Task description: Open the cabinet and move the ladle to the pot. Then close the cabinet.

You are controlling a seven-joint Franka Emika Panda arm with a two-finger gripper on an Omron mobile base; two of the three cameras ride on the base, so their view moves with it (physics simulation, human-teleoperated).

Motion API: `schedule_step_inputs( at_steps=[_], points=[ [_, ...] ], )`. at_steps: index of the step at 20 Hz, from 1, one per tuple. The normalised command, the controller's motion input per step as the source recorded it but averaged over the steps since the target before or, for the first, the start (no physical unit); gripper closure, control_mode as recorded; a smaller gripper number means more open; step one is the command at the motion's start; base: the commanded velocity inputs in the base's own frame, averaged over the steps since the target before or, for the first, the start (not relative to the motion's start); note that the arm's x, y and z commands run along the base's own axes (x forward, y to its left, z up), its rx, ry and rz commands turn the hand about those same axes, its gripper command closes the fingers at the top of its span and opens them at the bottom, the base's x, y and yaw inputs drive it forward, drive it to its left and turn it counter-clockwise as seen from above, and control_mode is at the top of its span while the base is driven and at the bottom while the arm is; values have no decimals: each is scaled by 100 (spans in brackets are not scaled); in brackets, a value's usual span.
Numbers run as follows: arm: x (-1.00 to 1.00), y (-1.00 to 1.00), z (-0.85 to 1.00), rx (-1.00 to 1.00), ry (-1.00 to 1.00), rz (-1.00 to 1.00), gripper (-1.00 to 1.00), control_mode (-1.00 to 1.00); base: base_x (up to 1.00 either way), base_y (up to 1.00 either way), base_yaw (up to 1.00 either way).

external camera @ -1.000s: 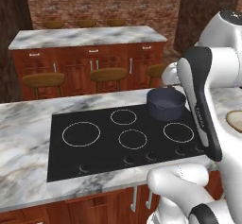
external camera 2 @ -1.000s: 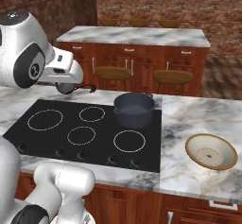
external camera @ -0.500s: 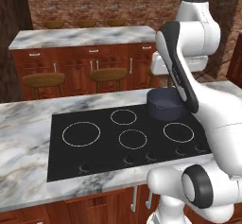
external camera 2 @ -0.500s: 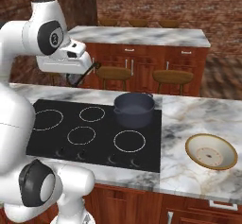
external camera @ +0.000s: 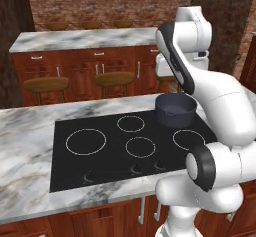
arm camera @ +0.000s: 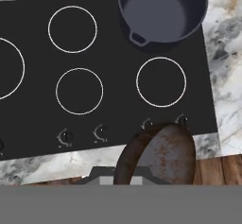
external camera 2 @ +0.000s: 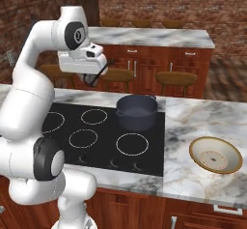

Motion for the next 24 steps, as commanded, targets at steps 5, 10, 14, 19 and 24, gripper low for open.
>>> schedule_step_inputs(
  at_steps=[5,10,14,19,24],
  points=[
    [49,-38,-34,0,1,0,100,-100,0,0,0],
    [17,-26,-24,0,0,19,100,-100,0,0,0],
    [5,-30,-28,0,0,22,100,-100,0,0,0],
    [6,-28,-31,0,0,23,100,-100,0,0,0],
    [6,-18,-31,0,0,21,100,-100,0,0,0]
  ],
)
